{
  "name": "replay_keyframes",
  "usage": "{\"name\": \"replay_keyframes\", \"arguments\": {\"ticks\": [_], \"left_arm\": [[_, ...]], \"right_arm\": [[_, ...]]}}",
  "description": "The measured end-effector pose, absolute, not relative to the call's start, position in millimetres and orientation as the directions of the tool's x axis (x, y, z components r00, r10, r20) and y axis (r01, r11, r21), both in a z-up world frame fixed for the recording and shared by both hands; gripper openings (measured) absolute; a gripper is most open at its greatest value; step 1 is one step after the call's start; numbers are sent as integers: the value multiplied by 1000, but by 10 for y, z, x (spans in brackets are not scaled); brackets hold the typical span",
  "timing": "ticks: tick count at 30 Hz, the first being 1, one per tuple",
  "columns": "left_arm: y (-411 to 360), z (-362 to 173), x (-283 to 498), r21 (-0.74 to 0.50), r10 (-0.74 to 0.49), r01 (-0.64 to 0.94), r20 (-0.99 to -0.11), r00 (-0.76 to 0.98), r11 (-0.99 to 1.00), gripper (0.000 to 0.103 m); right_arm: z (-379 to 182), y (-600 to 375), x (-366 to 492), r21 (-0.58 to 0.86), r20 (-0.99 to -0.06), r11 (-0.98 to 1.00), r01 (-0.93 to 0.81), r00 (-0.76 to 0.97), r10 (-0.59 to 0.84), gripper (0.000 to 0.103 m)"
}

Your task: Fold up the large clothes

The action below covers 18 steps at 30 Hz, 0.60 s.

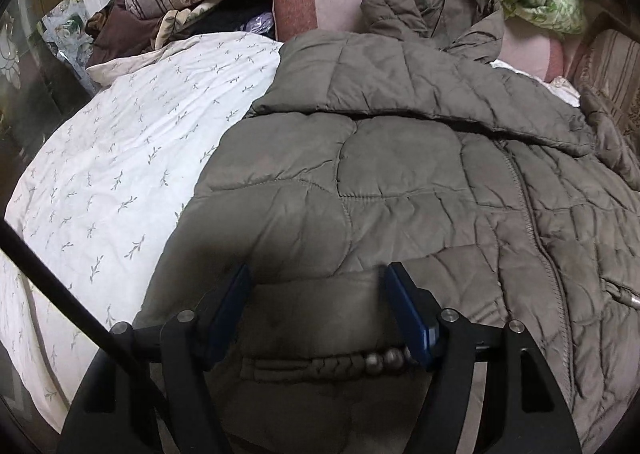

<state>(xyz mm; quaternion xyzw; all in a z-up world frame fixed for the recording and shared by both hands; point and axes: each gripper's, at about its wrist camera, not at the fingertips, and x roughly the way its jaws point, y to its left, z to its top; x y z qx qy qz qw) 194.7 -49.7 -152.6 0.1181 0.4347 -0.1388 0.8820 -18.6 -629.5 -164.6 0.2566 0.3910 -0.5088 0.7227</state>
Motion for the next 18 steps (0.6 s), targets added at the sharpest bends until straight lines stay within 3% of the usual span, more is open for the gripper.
{"name": "replay_keyframes", "arguments": {"ticks": [8, 9, 10, 18], "left_arm": [[-587, -1642, 2092, 95, -106, 312, -815, 570, 945, 78], [-588, -1639, 2088, 98, -105, 313, -814, 572, 945, 78], [-589, -1634, 2088, 100, -104, 313, -813, 573, 944, 77], [-494, -1446, 2002, 91, -110, 299, -799, 592, 950, 77]], "right_arm": [[-1796, -6837, 244, -111, -827, 324, 940, 94, -555, 66], [-1814, -6865, 249, -93, -833, 322, 942, 103, -544, 44], [-1823, -6882, 244, -62, -844, 332, 941, 128, -521, 15], [-1247, -6455, 197, -83, -789, 381, 921, 173, -589, 12]]}}
